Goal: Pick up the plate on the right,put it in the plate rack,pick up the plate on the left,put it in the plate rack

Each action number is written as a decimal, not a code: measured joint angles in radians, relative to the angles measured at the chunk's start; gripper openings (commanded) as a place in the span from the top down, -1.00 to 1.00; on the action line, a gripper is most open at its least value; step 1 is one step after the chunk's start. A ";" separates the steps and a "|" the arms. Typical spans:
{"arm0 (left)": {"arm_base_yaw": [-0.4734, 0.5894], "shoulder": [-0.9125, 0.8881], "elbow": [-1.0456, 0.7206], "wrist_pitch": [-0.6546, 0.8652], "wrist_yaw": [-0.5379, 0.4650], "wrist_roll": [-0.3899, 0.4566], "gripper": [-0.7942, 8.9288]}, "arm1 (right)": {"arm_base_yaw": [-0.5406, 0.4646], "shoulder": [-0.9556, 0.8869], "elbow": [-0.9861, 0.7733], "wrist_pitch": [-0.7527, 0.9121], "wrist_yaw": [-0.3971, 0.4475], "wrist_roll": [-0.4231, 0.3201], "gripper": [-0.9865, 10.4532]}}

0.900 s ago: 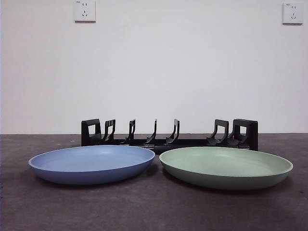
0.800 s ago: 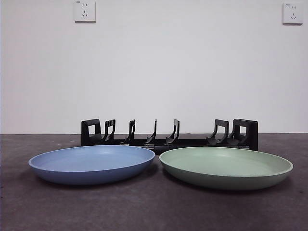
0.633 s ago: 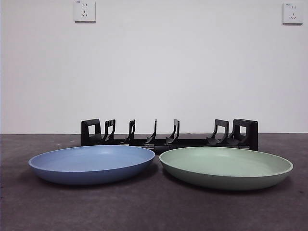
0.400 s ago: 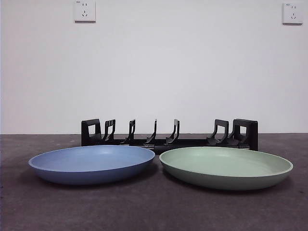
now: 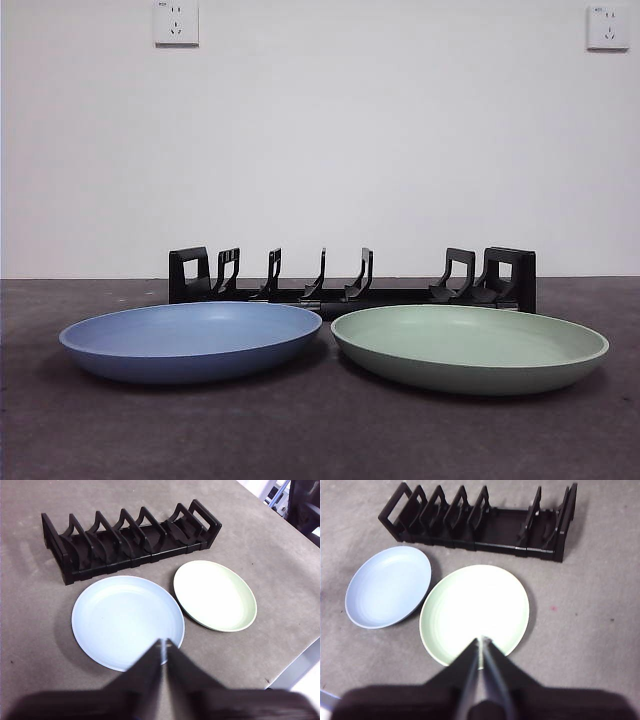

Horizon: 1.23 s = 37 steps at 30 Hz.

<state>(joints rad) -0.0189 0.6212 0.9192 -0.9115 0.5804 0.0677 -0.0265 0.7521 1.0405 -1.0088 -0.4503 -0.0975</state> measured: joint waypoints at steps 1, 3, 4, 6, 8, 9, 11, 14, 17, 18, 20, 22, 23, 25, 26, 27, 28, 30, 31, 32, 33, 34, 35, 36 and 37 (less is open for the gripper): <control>0.000 0.006 0.000 0.004 0.004 0.000 -0.35 | 0.000 0.000 0.000 0.007 -0.002 0.000 0.17; 0.000 0.022 0.000 0.011 0.007 0.000 -0.77 | 0.000 0.002 0.000 0.014 -0.003 0.011 -0.29; -0.003 0.032 0.000 0.012 0.009 0.000 -0.77 | 0.000 0.003 0.000 0.014 -0.002 0.015 -0.33; -0.012 0.055 0.000 0.015 0.025 0.000 -0.77 | 0.000 0.018 0.000 0.014 -0.002 0.020 -0.33; -0.024 0.067 0.000 0.018 0.052 0.000 -0.77 | 0.000 0.039 0.000 0.014 -0.003 0.027 -0.33; -0.031 0.072 0.000 0.028 0.065 0.000 -0.77 | 0.000 0.053 0.000 0.015 -0.003 0.030 -0.33; -0.044 0.072 0.000 0.059 0.089 0.006 -0.77 | 0.000 0.085 0.000 0.022 -0.003 0.037 -0.33; -0.066 0.078 0.000 0.080 0.102 0.003 -0.77 | 0.000 0.162 0.003 0.051 -0.003 0.039 -0.33; -0.095 0.095 0.000 0.086 0.104 0.003 -0.77 | 0.004 0.276 0.003 0.076 -0.003 0.045 -0.32; -0.106 0.103 0.000 0.092 0.104 0.003 -0.77 | 0.011 0.318 0.003 0.090 -0.003 0.046 -0.32; -0.134 0.128 0.000 0.119 0.104 0.003 -0.77 | 0.038 0.416 0.005 0.129 -0.002 0.049 -0.32; -0.163 0.142 0.000 0.147 0.104 0.003 -0.77 | 0.065 0.516 0.005 0.161 0.010 0.049 -0.32; -0.179 0.149 0.000 0.159 0.104 0.004 -0.77 | 0.080 0.571 0.005 0.181 0.021 0.049 -0.32; -0.208 0.167 0.000 0.182 0.104 0.004 -0.77 | 0.106 0.676 0.005 0.216 0.051 0.049 -0.32; -0.214 0.172 0.000 0.183 0.104 0.004 -0.77 | 0.112 0.704 0.005 0.227 0.058 0.049 -0.32; -0.221 0.179 0.000 0.184 0.104 0.004 -0.77 | 0.118 0.735 0.005 0.238 0.061 0.049 -0.32; -0.227 0.184 0.000 0.184 0.104 0.004 -0.77 | 0.122 0.760 0.005 0.245 0.062 0.049 -0.32; -0.240 0.194 0.000 0.185 0.104 0.005 -0.77 | 0.128 0.809 0.005 0.255 0.066 0.049 -0.32; -0.245 0.198 0.000 0.185 0.104 0.008 -0.77 | 0.131 0.826 0.005 0.259 0.070 0.049 -0.32; -0.249 0.202 0.000 0.185 0.104 0.011 -0.77 | 0.131 0.844 0.005 0.264 0.077 0.049 -0.32; -0.253 0.205 0.000 0.185 0.104 0.012 -0.77 | 0.131 0.856 0.005 0.271 0.082 0.049 -0.32; -0.255 0.208 0.000 0.186 0.104 0.014 -0.77 | 0.132 0.869 0.005 0.277 0.085 0.049 -0.31; -0.257 0.212 0.000 0.186 0.104 0.017 -0.77 | 0.132 0.880 0.005 0.281 0.086 0.049 -0.27; -0.259 0.215 0.000 0.187 0.104 0.019 -0.77 | 0.132 0.890 0.005 0.282 0.087 0.049 -0.21; -0.261 0.218 0.000 0.188 0.103 0.021 -0.77 | 0.132 0.898 0.005 0.285 0.087 0.049 -0.13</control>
<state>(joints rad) -0.2794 0.8394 0.9192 -0.7239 0.6838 0.0883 0.1051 1.6505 1.0454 -0.7239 -0.3630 -0.0483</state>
